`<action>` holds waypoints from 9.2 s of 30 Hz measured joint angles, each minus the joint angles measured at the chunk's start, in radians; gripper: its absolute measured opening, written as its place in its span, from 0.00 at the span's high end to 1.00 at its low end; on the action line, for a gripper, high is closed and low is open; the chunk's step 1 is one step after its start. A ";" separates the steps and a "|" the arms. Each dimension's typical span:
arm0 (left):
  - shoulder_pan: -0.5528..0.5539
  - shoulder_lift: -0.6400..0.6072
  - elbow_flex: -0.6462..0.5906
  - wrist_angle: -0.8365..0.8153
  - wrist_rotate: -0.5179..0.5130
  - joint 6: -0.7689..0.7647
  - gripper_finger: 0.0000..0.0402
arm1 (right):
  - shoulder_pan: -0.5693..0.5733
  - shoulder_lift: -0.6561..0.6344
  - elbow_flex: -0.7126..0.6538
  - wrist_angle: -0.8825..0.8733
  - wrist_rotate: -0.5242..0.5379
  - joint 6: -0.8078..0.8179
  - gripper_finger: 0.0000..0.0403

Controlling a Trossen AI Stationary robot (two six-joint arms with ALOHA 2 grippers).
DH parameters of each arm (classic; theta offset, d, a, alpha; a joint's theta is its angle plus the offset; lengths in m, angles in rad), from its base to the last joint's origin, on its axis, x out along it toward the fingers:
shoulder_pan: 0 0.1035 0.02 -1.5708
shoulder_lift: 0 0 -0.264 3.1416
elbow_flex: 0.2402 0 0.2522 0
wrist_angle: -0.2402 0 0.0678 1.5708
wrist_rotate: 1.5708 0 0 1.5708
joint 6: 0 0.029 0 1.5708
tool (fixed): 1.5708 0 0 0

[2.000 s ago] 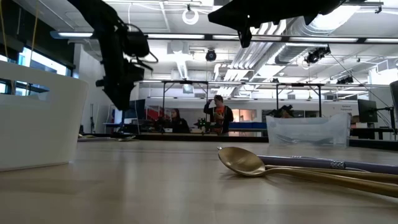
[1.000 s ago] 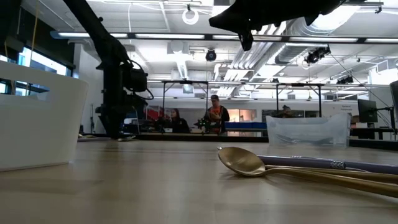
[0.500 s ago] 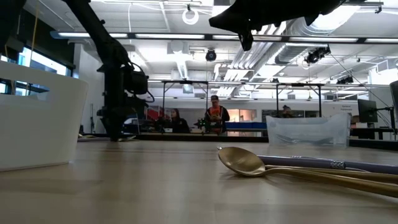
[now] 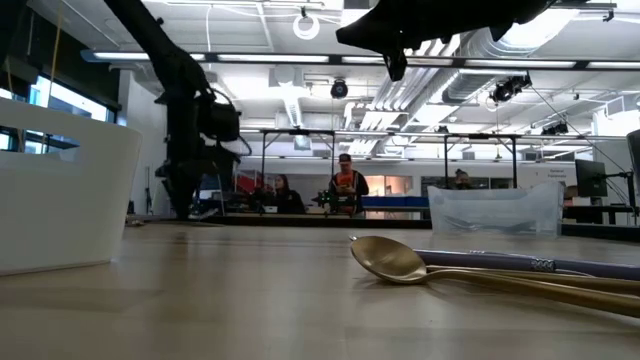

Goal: Sort silverware by color (type)
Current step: Put the violet spoon into the black bin

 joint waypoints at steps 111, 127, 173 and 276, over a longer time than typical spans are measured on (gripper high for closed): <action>-0.780 -0.396 -0.254 1.429 -0.005 -0.272 1.00 | 0.027 0.094 0.143 0.023 -0.025 0.052 0.45; -0.780 -0.302 -0.189 1.451 0.004 -0.269 1.00 | 0.027 0.094 0.143 -0.012 -0.029 0.034 0.51; -0.772 -0.562 -0.190 0.983 0.051 -0.323 0.66 | -0.040 -0.072 0.142 -0.448 -0.021 -0.106 0.91; -0.786 -0.602 -0.426 1.289 0.042 -0.400 0.66 | -0.019 -0.242 -0.099 -0.190 -0.003 -0.039 0.91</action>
